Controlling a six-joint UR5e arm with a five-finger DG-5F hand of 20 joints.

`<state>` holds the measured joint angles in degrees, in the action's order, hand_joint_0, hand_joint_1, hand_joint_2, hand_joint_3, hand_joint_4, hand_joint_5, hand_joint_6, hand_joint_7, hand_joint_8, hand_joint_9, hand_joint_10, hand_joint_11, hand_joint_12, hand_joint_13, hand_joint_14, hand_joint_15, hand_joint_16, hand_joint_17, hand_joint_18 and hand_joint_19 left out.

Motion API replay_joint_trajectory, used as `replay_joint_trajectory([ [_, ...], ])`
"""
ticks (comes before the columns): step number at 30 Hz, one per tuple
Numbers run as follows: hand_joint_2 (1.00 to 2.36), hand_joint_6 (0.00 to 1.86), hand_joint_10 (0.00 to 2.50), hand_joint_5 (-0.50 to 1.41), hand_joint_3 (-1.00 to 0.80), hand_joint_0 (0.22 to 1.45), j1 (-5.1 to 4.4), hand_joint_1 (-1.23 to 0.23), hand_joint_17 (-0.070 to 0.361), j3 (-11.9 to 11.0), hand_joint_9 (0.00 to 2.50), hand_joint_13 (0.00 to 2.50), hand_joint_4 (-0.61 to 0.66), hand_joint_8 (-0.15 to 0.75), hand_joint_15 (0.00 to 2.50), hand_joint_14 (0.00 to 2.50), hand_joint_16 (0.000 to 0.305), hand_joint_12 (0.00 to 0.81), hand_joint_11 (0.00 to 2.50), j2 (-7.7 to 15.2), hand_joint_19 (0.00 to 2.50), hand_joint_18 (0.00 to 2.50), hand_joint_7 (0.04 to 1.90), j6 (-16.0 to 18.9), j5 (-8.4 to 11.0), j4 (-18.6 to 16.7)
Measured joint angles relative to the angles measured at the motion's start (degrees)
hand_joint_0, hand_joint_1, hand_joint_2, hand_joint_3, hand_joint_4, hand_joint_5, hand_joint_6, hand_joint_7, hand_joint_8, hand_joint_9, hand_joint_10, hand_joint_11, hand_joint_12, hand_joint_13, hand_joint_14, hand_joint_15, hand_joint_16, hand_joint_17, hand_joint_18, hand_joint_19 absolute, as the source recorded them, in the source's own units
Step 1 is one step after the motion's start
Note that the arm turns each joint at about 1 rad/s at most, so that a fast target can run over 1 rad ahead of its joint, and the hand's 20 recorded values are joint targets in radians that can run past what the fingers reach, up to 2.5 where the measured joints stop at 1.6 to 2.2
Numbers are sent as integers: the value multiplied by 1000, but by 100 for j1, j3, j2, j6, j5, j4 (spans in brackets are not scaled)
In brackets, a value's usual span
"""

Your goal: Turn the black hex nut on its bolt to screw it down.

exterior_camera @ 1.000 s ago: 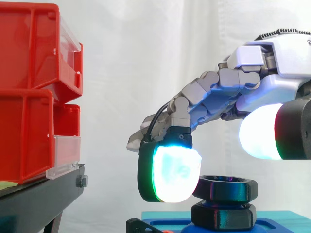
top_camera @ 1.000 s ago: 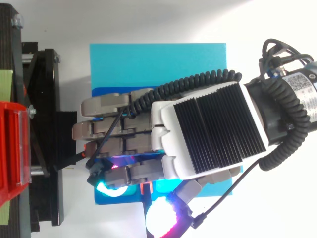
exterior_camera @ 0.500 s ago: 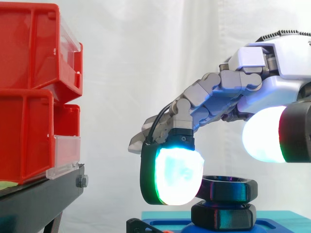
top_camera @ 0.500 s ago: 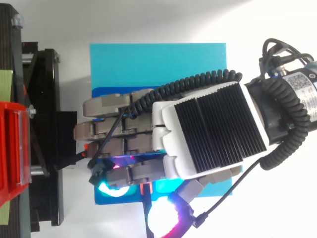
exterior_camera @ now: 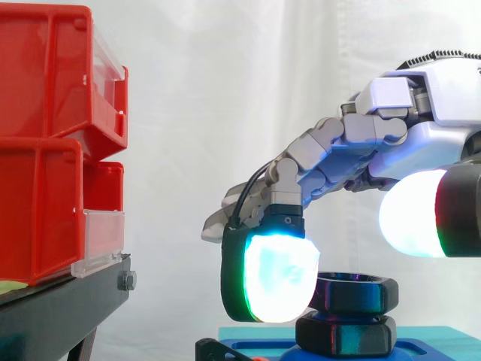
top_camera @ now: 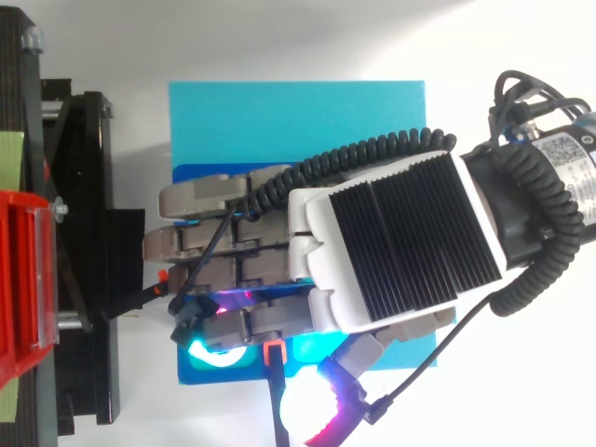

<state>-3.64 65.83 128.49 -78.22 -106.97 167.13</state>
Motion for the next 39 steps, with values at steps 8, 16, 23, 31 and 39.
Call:
replay_joint_trajectory([
  [8, 1000, 765, 7, -213, -500, 521, 30, -436, 36, 0, 520, 369, 238, 257, 0, 0, 16, 155, 323, 0, 94, 114, 649, 0, -7, 7],
  [16, 1000, 808, 6, -220, -500, 520, 98, -435, 36, 0, 521, 373, 240, 259, 4, 0, 16, 157, 324, 1, 100, 114, 607, -7, -143, -12],
  [23, 1000, 809, 6, -220, -500, 519, 214, -434, 37, 0, 522, 375, 238, 260, 0, 0, 16, 158, 324, 1, 99, 113, 601, -8, -398, 71],
  [31, 1000, 809, 7, -220, -500, 518, 335, -434, 37, 0, 521, 376, 237, 261, 1, 0, 16, 159, 330, 0, 106, 115, 595, -9, -604, 129],
  [39, 1000, 808, 7, -220, -500, 519, 457, -433, 36, 0, 521, 380, 245, 260, 2, 0, 16, 161, 331, -1, 105, 117, 601, -9, -774, 183],
])
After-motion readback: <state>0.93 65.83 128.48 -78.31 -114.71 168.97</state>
